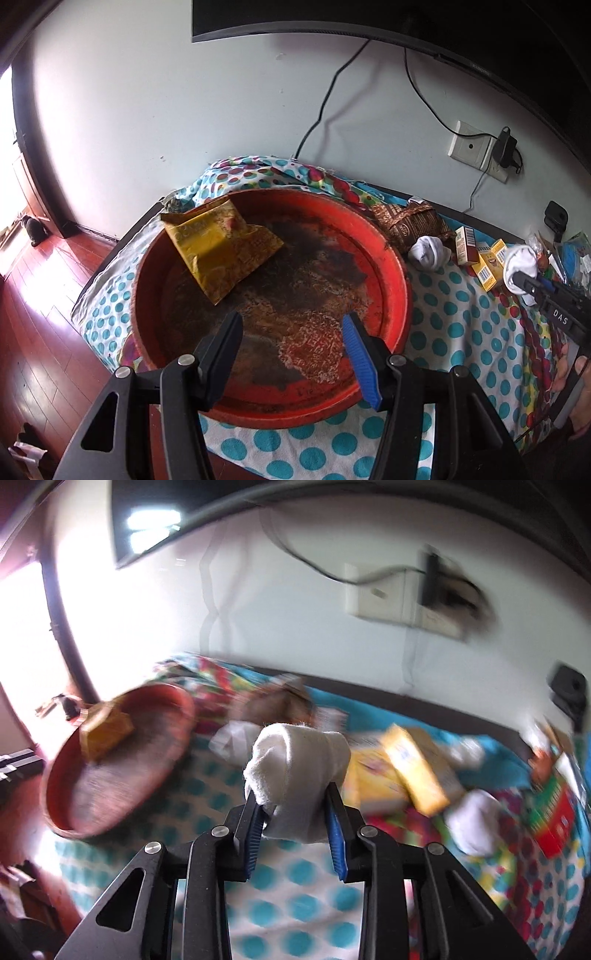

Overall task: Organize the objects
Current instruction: 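Carry the white sock into the red tray and open the right gripper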

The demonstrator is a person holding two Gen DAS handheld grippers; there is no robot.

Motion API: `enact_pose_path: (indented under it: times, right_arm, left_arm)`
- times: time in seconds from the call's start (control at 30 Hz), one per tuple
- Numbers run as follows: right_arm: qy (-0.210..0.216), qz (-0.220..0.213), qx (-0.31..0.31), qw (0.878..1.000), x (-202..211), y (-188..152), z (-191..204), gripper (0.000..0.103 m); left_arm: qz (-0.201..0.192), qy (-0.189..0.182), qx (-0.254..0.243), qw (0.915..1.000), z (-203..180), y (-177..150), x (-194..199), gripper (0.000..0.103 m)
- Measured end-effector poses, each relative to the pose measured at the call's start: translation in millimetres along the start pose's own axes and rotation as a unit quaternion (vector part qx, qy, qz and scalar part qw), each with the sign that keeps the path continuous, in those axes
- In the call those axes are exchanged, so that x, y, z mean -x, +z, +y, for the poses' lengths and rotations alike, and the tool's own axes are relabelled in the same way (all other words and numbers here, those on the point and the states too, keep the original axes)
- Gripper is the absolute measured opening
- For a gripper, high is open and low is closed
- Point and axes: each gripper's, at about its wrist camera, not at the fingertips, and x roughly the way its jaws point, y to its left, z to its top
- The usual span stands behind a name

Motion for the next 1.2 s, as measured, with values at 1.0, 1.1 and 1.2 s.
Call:
enact_pose_path:
  times: [1.0,1.1,1.2]
  right_arm:
    - [0.098,0.1,0.149,0.979,-140.1,47.2,217.0,0.057]
    - [0.099,0.081,0.145,0.981,-127.6,47.8,207.2,0.065]
    - [0.096,0.063,0.132,0.985,-108.1,48.6,188.2,0.065]
  left_arm:
    - [0.011,0.023,0.074,0.9969,95.6,-14.4,-8.0,0.057]
    - [0.008,0.015,0.067,0.9976,87.0,-11.2,-9.8,0.057]
    - [0.006,0.003,0.053,0.9986,69.1,-5.5,-10.8,0.057]
